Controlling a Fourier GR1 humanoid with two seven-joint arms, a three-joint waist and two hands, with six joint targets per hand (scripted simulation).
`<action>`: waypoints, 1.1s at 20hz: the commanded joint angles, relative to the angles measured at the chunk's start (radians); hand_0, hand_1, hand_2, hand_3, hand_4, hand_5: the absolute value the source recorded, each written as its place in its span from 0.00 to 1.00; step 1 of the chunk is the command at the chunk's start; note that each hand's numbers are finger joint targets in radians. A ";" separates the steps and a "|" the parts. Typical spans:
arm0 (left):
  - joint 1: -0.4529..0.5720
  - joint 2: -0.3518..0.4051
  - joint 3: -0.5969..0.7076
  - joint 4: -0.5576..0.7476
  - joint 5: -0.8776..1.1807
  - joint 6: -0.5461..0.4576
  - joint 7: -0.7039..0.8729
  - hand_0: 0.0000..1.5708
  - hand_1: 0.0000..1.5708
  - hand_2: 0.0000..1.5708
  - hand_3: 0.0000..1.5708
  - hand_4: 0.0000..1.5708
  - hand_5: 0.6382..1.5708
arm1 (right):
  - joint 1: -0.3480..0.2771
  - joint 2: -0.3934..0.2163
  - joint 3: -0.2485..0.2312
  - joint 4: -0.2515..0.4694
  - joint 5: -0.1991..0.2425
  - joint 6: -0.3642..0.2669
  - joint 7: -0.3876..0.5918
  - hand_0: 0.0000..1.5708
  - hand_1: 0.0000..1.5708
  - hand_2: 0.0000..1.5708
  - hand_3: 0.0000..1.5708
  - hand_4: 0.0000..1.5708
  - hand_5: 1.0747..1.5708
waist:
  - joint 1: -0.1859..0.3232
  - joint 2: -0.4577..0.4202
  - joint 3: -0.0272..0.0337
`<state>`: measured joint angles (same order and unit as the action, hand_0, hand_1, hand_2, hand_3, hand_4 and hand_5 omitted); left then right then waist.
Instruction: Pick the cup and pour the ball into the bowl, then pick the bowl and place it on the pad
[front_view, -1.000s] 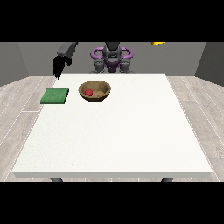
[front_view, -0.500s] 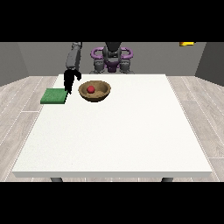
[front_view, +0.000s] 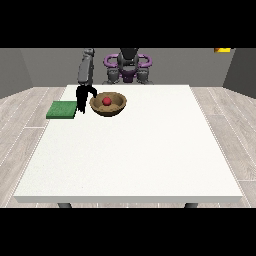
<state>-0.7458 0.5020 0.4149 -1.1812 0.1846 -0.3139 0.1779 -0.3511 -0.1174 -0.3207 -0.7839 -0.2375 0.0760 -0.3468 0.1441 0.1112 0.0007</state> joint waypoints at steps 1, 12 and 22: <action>-0.050 0.079 0.043 -0.014 0.048 -0.011 0.024 0.00 0.00 0.00 0.00 0.65 0.97 | -0.059 -0.035 -0.019 0.091 -0.005 0.030 -0.083 0.00 0.00 0.00 0.00 0.33 0.96 | -0.018 0.072 0.0003; 0.044 0.091 0.043 -0.057 0.108 -0.051 0.035 0.00 0.00 0.00 0.00 0.65 0.96 | -0.131 0.045 0.018 0.186 0.029 -0.073 -0.141 0.00 0.00 0.00 0.00 0.28 0.95 | 0.011 0.052 -0.0004; 0.012 0.132 0.073 -0.093 0.157 -0.066 0.033 0.00 0.00 0.00 0.00 0.65 0.96 | -0.072 -0.019 -0.019 0.275 0.052 -0.221 -0.074 1.00 1.00 1.00 0.50 0.54 0.83 | 0.043 0.131 -0.0002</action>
<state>-0.7144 0.6309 0.4844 -1.2505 0.3232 -0.3817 0.2017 -0.4579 -0.1160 -0.3297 -0.6196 -0.2070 -0.0580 -0.5357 0.1582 0.1843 -0.0301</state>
